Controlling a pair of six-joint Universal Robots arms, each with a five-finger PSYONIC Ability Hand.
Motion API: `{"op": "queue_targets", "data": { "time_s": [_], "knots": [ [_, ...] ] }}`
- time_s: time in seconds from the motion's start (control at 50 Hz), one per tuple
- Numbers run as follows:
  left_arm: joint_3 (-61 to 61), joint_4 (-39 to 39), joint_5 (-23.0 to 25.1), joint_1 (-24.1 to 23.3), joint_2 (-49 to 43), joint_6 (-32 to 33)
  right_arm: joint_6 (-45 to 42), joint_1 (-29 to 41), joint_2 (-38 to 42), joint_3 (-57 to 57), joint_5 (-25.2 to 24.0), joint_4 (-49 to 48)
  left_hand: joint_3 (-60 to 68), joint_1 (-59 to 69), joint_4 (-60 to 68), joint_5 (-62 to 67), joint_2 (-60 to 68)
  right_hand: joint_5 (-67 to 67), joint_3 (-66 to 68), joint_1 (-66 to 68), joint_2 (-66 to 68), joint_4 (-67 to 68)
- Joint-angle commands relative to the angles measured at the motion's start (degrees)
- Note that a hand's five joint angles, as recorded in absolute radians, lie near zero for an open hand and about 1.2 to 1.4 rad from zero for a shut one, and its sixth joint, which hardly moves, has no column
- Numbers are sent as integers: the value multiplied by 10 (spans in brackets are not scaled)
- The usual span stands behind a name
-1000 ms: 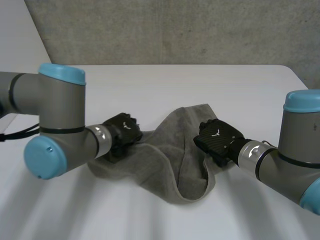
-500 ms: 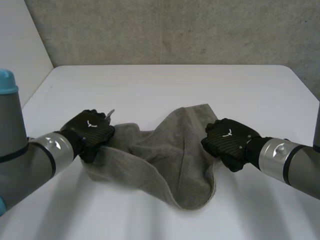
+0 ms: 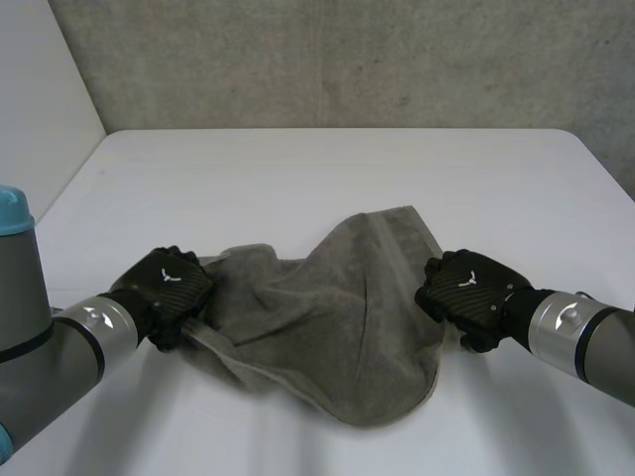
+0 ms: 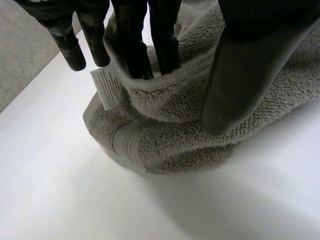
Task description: Fold the towel.
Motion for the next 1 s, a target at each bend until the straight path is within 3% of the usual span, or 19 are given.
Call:
{"op": "queue_targets", "data": {
  "time_s": [0.02, 0.4, 0.44, 0.46, 0.5, 0.54, 0.68, 0.72, 0.84, 0.88, 0.9, 0.94, 1.0],
  "knots": [
    [0, 5, -1, -1, 4, 0, 3, 4, -3, 17, 1, -34, -27, -6, -31, -4, -12, -9, -26, -16, -25, -43],
    [-6, 28, -1, 5, -3, -1, 8, 6, 1, 65, 3, -89, -27, -3, -31, -1, -9, 17, -26, 9, 0, -43],
    [-6, 29, 0, 12, -5, -1, 8, 4, 1, 64, -2, -88, -27, 84, -31, 86, 78, 140, -26, 133, 124, -43],
    [-6, 29, 0, 12, -5, -1, 8, 4, 1, 64, -2, -88, -27, 84, -31, 87, 79, 141, -26, 133, 125, -43],
    [-7, 28, 1, 18, -6, 0, 1, 1, -2, 65, 1, -82, -27, 245, -31, 247, 239, 325, -26, 317, 309, -43],
    [-10, 24, 1, 20, -6, 3, -2, -1, -5, 66, -1, -74, -27, 304, -31, 306, 298, 349, -26, 341, 333, -43],
    [-22, 2, 1, 20, 0, 17, -58, -8, -34, 48, -9, 4, -27, 305, -31, 307, 299, 349, -26, 341, 333, -43],
    [-11, 4, 1, 25, -2, 30, -96, -9, -32, 12, -22, 30, -27, 305, -31, 307, 299, 349, -26, 341, 333, -43],
    [55, 17, 4, 35, -29, 47, -86, 2, 26, -90, -35, 9, -27, 305, -31, 307, 299, 349, -26, 341, 333, -43],
    [149, 41, 2, 29, -83, 43, -26, 21, 80, -215, -10, -31, -27, 305, -31, 307, 299, 349, -26, 341, 333, -43],
    [149, 41, 2, 29, -84, 43, -25, 21, 81, -216, -10, -32, -27, 305, -31, 307, 299, 349, -26, 341, 333, -43],
    [207, 52, -2, 25, -103, 37, 47, 38, 109, -356, 44, -75, -27, 305, -31, 307, 299, 349, -26, 341, 333, -43],
    [311, 86, -3, 20, -121, 3, 84, 38, 111, -420, 79, -101, -27, 305, -31, 307, 299, 349, -26, 341, 333, -43]
  ]
}}
